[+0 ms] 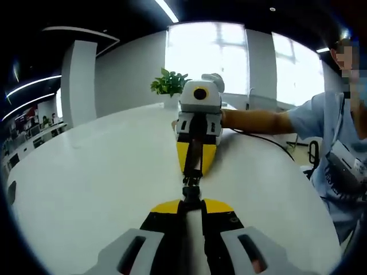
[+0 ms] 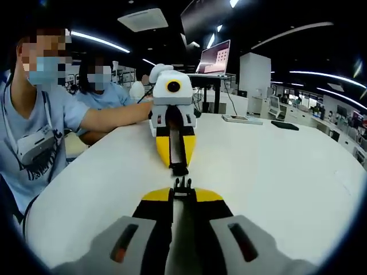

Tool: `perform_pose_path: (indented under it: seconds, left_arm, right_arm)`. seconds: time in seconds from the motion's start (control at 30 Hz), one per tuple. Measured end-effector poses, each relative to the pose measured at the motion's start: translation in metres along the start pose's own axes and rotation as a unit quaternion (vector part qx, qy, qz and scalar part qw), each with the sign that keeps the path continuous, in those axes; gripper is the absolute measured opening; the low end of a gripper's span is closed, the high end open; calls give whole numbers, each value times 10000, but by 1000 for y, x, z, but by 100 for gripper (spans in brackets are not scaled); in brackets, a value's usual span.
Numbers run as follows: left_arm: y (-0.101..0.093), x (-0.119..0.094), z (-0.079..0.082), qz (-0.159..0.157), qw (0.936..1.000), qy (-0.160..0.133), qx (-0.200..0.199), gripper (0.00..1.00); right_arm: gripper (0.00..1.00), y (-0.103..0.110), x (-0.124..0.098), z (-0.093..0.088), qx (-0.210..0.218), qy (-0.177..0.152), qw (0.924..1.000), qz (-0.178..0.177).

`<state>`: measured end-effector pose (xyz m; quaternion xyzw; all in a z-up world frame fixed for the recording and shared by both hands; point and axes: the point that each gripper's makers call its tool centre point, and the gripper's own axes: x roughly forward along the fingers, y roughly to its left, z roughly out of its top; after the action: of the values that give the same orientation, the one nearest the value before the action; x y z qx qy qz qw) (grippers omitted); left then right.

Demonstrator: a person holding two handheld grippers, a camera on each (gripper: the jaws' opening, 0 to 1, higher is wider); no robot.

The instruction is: Snap the two parts of the plastic buckle together until the buckle closes and remains connected.

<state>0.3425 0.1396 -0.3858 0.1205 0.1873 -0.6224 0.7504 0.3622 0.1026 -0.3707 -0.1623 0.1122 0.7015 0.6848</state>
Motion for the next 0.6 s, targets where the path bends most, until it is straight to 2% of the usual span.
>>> perform_pose_path:
  seconds: [0.6]
  left_arm:
    - [-1,1,2,-91,10000,-6,39,12]
  right_arm:
    - [13,1,-3,-1,27,-8,10000,27]
